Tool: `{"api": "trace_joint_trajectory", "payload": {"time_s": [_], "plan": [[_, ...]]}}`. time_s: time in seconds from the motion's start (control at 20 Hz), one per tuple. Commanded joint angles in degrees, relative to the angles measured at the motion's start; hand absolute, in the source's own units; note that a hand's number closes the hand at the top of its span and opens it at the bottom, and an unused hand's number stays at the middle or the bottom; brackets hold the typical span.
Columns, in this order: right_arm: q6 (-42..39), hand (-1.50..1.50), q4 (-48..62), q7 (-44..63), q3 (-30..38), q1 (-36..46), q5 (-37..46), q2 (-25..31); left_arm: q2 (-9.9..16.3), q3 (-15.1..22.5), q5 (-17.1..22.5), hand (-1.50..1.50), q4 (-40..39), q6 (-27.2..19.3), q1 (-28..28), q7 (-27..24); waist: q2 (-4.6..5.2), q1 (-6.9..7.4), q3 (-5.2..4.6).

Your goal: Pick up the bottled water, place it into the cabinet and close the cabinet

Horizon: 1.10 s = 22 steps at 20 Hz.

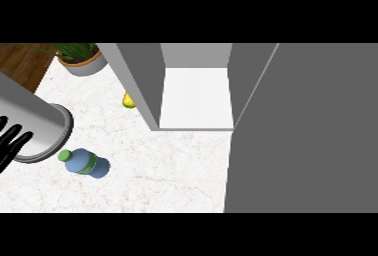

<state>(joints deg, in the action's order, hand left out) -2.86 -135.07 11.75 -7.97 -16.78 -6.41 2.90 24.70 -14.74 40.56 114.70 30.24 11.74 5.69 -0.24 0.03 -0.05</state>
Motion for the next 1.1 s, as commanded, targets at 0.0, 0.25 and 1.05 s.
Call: {"api": "trace_joint_trajectory", "payload": {"time_s": [0.0,0.25,1.05], "plan": [[0.9,-1.5,-10.0,5.7,-3.4,-6.9,0.0,-0.3,2.6,-3.9,6.1,-1.5,-1.1,4.4,3.2,1.9,0.01,-0.18,0.03],[-2.1,-1.5,-7.5,-3.5,-9.0,-15.1,4.3,-2.1,1.8,-7.5,4.5,-1.5,-1.1,6.6,5.6,2.5,0.0,-0.26,0.06],[-5.8,-1.5,-14.9,-9.1,-9.4,-28.2,1.3,2.7,-9.1,-6.8,-20.7,-1.5,-16.6,5.5,-3.9,-6.7,0.09,-1.83,0.01]]}}
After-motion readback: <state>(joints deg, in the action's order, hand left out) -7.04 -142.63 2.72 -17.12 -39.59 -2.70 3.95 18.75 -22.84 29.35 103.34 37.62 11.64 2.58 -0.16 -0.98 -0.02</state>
